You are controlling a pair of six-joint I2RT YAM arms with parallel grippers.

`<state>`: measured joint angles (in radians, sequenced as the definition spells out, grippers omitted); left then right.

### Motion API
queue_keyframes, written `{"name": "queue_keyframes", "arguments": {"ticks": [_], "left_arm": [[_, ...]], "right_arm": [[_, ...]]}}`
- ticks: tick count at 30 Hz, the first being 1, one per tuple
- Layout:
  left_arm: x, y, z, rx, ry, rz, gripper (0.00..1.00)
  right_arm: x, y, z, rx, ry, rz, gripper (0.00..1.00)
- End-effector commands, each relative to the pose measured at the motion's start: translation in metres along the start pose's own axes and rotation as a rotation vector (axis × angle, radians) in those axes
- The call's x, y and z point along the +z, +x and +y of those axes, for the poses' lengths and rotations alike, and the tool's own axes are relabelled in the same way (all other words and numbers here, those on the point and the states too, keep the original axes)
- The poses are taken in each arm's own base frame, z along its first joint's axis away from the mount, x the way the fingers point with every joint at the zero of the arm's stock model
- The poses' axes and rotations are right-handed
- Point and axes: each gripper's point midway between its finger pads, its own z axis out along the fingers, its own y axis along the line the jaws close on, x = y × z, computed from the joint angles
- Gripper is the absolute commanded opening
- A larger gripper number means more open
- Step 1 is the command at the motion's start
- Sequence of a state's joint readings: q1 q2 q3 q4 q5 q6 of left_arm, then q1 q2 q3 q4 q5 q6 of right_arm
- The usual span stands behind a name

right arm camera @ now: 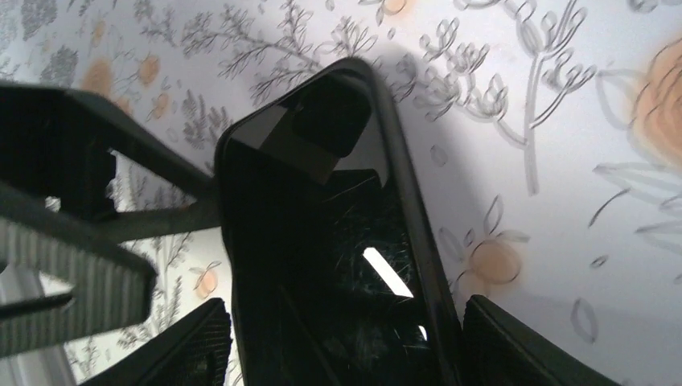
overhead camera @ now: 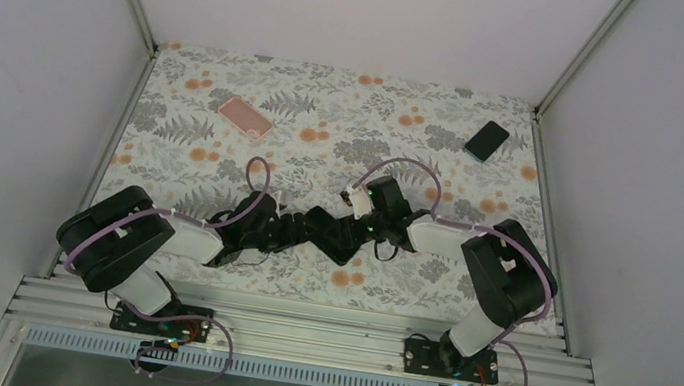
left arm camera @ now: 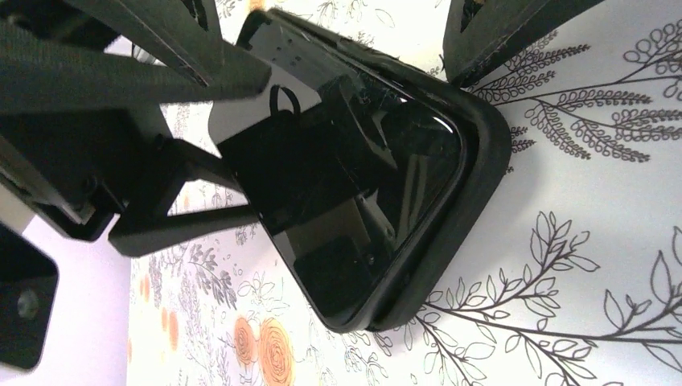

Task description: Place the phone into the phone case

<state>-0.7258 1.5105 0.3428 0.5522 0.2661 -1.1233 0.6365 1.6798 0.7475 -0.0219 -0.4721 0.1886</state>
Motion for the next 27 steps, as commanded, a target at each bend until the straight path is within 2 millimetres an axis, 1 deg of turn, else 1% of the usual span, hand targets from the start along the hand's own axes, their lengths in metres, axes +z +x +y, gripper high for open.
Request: {"name": "queue_keyframes", "arguments": {"ticks": [1,3,6,11,15,21,27], "left_arm": [[-0.002,0.020,0.055,-0.015,-0.169,0.065,0.69],[-0.003,0.021,0.057,-0.014,-0.173,0.069,0.68],[-0.004,0.021,0.060,-0.015,-0.176,0.069,0.67],[-0.011,0.025,0.065,-0.007,-0.193,0.079,0.67],[-0.016,0.032,0.070,-0.006,-0.203,0.092,0.66],[-0.012,0.034,0.067,0.009,-0.199,0.112,0.61],[-0.007,0.035,0.068,0.016,-0.205,0.122,0.54]], "right_arm": [[0.000,0.039,0.032,0.073,-0.117,0.091,0.68],[-0.002,0.041,0.038,0.074,-0.133,0.085,0.68],[-0.005,0.044,0.038,0.082,-0.125,0.083,0.67],[-0.012,0.052,0.026,0.096,-0.038,0.096,0.66],[-0.016,0.053,0.015,0.099,0.035,0.093,0.64],[-0.014,0.053,0.019,0.083,0.050,0.106,0.61],[-0.027,0.060,0.013,0.089,0.131,0.111,0.62]]}}
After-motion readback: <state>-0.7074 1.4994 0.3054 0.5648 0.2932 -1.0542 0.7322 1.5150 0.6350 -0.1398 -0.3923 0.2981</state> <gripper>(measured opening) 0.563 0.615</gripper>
